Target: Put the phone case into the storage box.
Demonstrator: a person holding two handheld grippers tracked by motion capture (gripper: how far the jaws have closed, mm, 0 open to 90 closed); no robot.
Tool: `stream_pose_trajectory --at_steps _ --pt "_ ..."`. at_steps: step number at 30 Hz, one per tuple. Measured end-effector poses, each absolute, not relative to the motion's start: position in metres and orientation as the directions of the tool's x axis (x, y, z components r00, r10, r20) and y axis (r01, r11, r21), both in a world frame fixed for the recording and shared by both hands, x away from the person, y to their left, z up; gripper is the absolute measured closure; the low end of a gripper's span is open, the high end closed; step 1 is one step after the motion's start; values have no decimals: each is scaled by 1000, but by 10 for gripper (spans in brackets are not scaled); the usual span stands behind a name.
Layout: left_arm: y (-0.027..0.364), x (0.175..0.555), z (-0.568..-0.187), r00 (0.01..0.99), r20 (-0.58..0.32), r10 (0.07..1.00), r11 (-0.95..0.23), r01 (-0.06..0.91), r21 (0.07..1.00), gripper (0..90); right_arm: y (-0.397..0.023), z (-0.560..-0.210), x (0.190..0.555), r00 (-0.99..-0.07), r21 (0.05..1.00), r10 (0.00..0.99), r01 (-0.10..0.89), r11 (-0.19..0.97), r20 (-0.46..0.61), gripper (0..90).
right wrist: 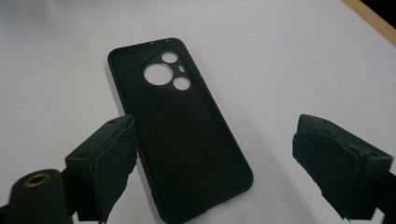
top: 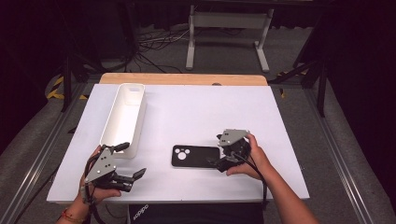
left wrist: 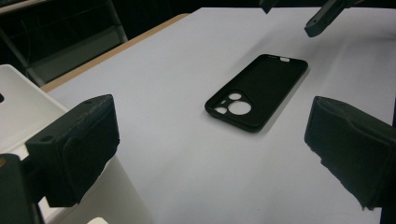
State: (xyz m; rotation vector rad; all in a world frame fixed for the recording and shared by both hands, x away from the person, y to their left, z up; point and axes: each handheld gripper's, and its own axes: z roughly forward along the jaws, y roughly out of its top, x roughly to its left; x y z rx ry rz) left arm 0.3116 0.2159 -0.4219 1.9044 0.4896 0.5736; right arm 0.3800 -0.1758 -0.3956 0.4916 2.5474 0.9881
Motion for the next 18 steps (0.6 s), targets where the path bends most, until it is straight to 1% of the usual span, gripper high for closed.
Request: stream_pose_trajectory --at_steps 2,5,7,8,14,16,18 --pt "215 312 -423 810 155 566 -375 85 923 39 -168 -394 387 -885 670 419 185 718 -204 146" --pt "214 312 -423 813 155 561 -378 85 922 39 -157 -391 395 -897 629 383 169 759 -221 177" --pt "213 312 -424 816 152 558 -381 90 920 39 -151 -389 399 -899 620 376 167 767 -223 223" --pt "213 312 -424 816 157 557 -387 88 918 39 -148 -389 402 -905 603 362 164 781 -223 225" --pt "212 312 -424 821 153 550 -391 92 916 38 -125 -391 414 -928 527 288 128 840 -234 336" --pt "212 313 -425 820 154 552 -394 93 915 35 -119 -392 418 -935 519 280 131 845 -220 378" --pt "213 313 -425 822 153 549 -395 94 914 36 -115 -393 420 -938 514 270 125 849 -218 393"
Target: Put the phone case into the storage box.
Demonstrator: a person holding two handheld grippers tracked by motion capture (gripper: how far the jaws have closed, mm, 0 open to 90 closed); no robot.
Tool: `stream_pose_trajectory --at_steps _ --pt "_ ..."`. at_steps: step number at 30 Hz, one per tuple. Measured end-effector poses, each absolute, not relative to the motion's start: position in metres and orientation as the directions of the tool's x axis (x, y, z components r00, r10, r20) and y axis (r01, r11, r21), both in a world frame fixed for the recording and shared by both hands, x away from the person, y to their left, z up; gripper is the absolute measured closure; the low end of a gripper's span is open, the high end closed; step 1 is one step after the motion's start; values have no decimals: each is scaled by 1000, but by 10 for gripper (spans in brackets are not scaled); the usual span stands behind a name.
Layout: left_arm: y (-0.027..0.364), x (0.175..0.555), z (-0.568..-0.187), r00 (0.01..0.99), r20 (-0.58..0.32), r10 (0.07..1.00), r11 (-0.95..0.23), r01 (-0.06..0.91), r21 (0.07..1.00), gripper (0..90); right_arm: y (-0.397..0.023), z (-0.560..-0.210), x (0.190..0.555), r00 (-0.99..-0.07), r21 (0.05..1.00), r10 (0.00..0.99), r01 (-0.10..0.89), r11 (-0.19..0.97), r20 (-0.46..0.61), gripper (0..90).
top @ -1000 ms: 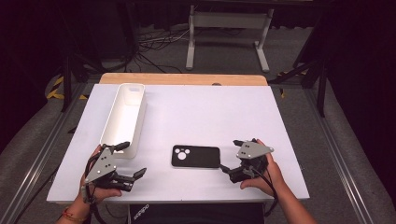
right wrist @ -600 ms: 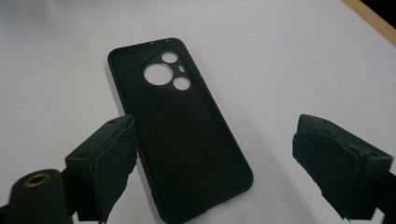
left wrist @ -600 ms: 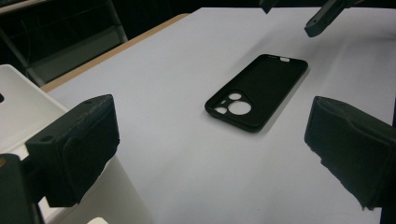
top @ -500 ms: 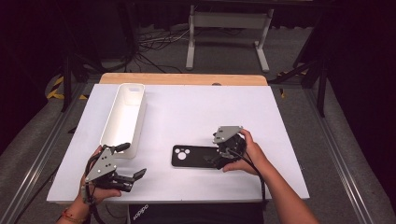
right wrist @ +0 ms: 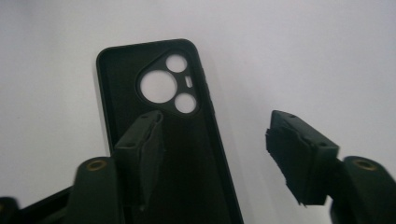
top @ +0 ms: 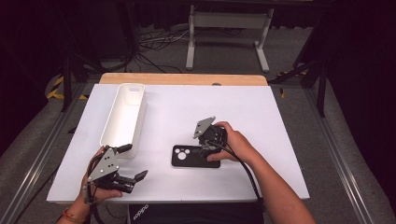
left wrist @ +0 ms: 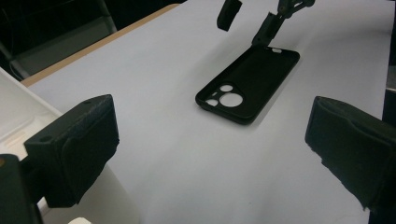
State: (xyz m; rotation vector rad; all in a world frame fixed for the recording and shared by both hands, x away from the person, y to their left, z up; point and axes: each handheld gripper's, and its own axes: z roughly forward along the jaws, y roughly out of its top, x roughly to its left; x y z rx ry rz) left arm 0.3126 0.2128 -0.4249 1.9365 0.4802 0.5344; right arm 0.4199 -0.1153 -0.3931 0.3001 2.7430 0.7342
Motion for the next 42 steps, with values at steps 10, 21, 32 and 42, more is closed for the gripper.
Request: stream_pose_trajectory --at_steps 10,21,32,42 --pt "213 312 -424 831 148 536 -396 92 914 36 -84 -400 434 -962 428 201 106 898 -185 519" --pt "213 310 -425 830 146 539 -396 96 913 38 -62 -409 445 -973 398 174 101 912 -152 567" --pt "214 309 -424 828 150 540 -398 94 913 38 -45 -415 448 -982 346 115 58 937 -147 752" --pt "214 310 -425 832 141 537 -399 104 911 39 -40 -416 455 -983 341 128 76 937 -134 723"
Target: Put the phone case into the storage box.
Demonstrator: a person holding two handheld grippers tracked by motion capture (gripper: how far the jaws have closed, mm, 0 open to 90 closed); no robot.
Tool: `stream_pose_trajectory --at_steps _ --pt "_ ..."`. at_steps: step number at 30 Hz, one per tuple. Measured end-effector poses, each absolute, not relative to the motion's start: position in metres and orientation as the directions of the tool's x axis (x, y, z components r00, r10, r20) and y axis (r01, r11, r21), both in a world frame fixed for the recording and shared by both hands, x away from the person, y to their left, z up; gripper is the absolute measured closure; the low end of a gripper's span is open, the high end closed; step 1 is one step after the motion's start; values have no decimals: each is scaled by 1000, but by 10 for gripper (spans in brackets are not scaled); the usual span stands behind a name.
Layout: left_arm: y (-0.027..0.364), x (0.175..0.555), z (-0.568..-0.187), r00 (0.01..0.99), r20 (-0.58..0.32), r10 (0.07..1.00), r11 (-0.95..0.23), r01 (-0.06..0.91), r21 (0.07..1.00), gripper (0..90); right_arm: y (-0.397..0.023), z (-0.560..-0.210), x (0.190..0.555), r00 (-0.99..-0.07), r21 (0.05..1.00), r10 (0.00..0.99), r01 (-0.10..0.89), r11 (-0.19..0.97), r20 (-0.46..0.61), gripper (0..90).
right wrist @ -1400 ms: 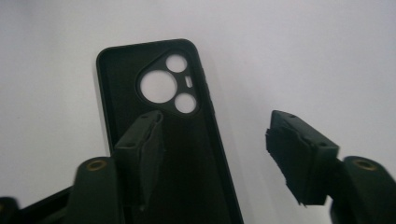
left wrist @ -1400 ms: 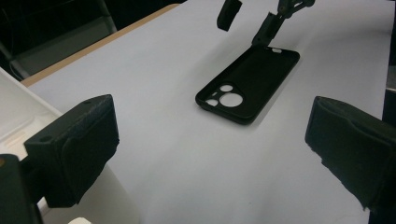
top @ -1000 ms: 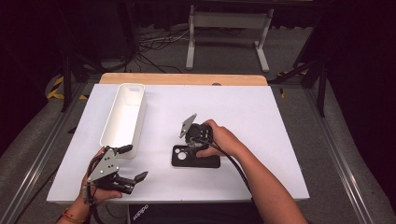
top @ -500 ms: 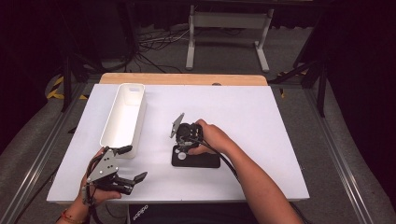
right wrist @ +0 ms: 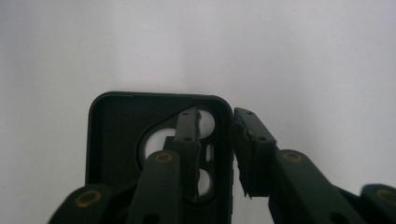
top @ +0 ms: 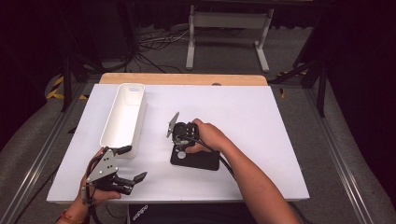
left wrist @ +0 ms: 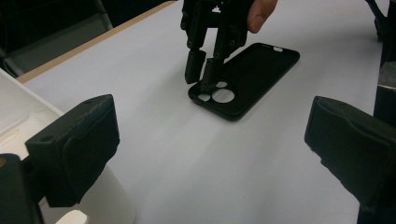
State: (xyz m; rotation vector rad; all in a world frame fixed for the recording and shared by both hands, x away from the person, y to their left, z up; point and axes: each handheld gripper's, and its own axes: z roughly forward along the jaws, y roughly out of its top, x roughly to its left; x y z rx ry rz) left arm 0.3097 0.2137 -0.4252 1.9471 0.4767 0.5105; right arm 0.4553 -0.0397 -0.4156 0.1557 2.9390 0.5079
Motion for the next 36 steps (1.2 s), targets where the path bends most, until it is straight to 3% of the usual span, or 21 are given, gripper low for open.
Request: stream_pose_trajectory --at_steps 6,10,14,15,19,25,36 --pt "213 310 -426 834 141 533 -411 109 905 40 -40 -417 459 -983 328 154 114 938 -98 738" --pt "213 310 -426 834 141 534 -407 107 907 44 -41 -416 460 -988 322 130 96 942 -86 834" --pt "213 310 -426 834 144 533 -414 108 904 44 -38 -415 457 -991 308 96 62 949 -98 862" --pt "213 310 -426 835 143 531 -413 107 904 46 -36 -416 455 -991 283 70 34 958 -117 815" --pt "213 311 -426 835 144 531 -417 109 903 47 -34 -420 454 -990 244 59 27 969 -125 789" --pt "212 312 -427 835 138 533 -414 115 903 48 -34 -421 456 -991 265 72 40 964 -111 761" --pt "211 312 -427 839 138 527 -421 117 900 49 -36 -422 460 -994 260 72 48 964 -82 851"
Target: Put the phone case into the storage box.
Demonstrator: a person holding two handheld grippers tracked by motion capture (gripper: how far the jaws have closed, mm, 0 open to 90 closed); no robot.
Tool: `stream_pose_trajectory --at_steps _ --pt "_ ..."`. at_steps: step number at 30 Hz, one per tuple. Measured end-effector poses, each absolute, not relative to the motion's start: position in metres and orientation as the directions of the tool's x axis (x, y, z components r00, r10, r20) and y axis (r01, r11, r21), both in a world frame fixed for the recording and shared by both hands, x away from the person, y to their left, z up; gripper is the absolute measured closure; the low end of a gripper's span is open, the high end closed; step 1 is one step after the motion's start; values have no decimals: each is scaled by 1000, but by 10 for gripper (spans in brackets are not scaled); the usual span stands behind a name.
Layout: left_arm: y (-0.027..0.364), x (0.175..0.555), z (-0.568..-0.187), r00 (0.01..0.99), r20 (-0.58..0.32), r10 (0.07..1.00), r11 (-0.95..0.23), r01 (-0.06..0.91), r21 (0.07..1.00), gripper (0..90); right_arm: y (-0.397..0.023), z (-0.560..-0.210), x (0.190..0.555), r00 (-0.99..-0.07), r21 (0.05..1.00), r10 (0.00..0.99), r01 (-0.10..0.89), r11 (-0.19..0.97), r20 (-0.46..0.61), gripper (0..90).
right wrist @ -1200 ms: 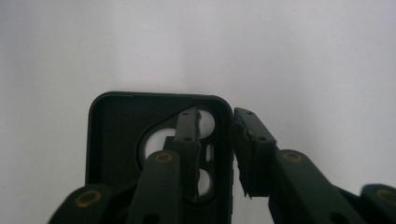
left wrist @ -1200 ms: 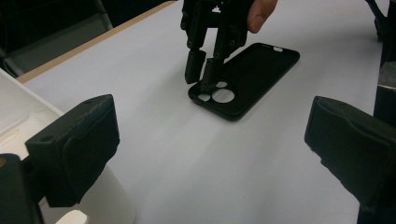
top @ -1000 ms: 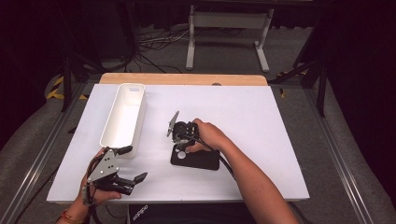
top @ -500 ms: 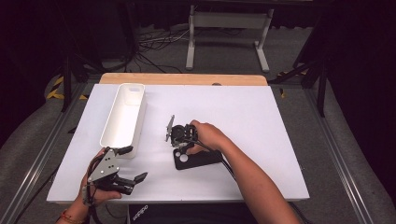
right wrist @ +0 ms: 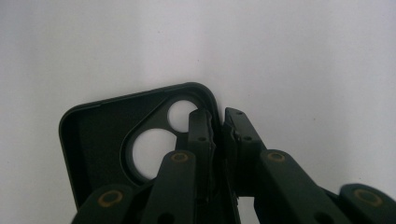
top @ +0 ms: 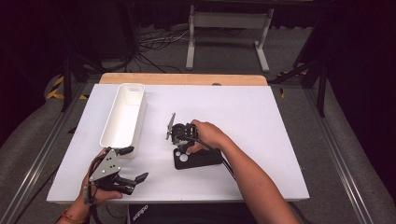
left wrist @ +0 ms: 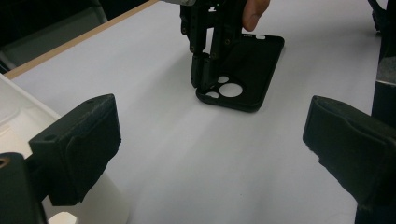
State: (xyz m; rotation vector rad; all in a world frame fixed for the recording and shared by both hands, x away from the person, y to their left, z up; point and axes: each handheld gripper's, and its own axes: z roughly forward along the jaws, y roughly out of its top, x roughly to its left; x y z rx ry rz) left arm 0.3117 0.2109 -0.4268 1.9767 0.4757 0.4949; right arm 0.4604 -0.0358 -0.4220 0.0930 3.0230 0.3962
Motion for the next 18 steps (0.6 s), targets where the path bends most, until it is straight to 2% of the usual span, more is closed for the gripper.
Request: stream_pose_trajectory --at_steps 7,18 --pt "209 312 -428 841 133 524 -425 123 897 49 -41 -421 462 -993 250 87 64 966 -81 864" --pt "209 312 -428 839 130 529 -421 126 898 50 -48 -410 460 -991 307 82 44 951 -110 878"
